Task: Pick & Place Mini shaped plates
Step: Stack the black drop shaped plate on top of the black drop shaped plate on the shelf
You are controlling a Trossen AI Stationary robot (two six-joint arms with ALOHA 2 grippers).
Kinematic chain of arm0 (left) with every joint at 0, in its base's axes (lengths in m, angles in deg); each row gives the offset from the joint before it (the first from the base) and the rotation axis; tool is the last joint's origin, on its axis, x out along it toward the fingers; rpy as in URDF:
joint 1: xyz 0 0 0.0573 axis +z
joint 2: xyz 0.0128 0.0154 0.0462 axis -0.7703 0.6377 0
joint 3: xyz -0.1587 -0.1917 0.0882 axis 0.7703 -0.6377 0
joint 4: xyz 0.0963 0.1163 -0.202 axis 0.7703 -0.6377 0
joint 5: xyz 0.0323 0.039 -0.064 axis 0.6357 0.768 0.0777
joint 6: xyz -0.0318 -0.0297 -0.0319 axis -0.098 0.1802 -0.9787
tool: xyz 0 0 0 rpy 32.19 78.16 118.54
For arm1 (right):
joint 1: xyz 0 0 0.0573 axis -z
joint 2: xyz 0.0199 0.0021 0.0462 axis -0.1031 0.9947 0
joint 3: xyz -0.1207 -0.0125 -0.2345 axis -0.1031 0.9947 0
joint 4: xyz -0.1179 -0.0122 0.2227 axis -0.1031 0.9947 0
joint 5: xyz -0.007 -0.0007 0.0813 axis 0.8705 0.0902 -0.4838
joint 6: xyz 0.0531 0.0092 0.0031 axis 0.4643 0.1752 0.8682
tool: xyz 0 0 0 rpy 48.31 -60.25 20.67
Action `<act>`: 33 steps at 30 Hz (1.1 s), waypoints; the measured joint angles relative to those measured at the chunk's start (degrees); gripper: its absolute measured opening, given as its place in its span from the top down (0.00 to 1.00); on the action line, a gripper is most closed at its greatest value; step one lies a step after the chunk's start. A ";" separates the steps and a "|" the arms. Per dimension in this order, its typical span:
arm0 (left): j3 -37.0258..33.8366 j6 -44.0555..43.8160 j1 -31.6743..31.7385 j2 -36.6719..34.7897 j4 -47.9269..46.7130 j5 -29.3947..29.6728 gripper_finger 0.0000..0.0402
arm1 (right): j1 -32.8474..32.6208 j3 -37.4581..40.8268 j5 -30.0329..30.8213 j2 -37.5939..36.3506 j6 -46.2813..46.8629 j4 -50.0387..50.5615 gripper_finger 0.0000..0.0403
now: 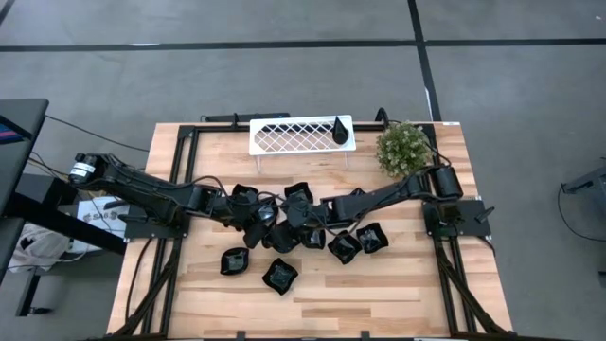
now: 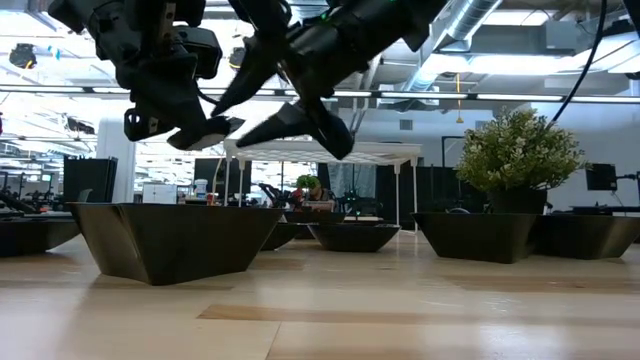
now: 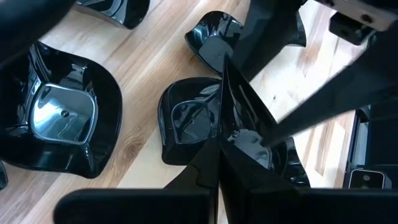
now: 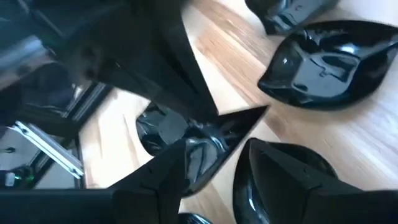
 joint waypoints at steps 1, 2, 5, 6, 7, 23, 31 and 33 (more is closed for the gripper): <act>0.00 0.00 0.00 0.02 -0.03 -0.02 0.99 | 0.14 0.08 -0.03 -0.05 -0.01 0.36 0.58; -0.02 -0.02 0.00 0.02 0.00 0.00 0.99 | 0.25 0.08 -0.02 -0.06 0.03 0.24 0.58; -0.02 0.00 0.02 0.02 0.12 -0.16 0.99 | 0.51 0.08 0.04 -0.18 0.07 0.14 0.60; -0.02 0.00 0.02 0.02 0.12 -0.39 0.99 | 0.63 0.08 0.01 -0.18 0.21 0.05 0.61; -0.02 0.01 0.02 0.02 0.10 -0.43 0.99 | 0.68 0.08 0.01 -0.18 0.45 0.02 0.62; -0.02 -0.19 0.03 0.02 -0.97 -0.43 0.99 | 0.65 0.08 -0.42 -0.18 3.09 0.21 0.71; -0.02 -0.22 0.04 0.02 -0.95 -0.11 0.99 | 0.74 0.08 -0.42 -0.20 3.22 0.19 0.75; -0.02 -0.21 0.04 0.02 -0.95 -0.06 0.99 | 0.71 0.08 -0.42 -0.20 3.22 0.19 0.77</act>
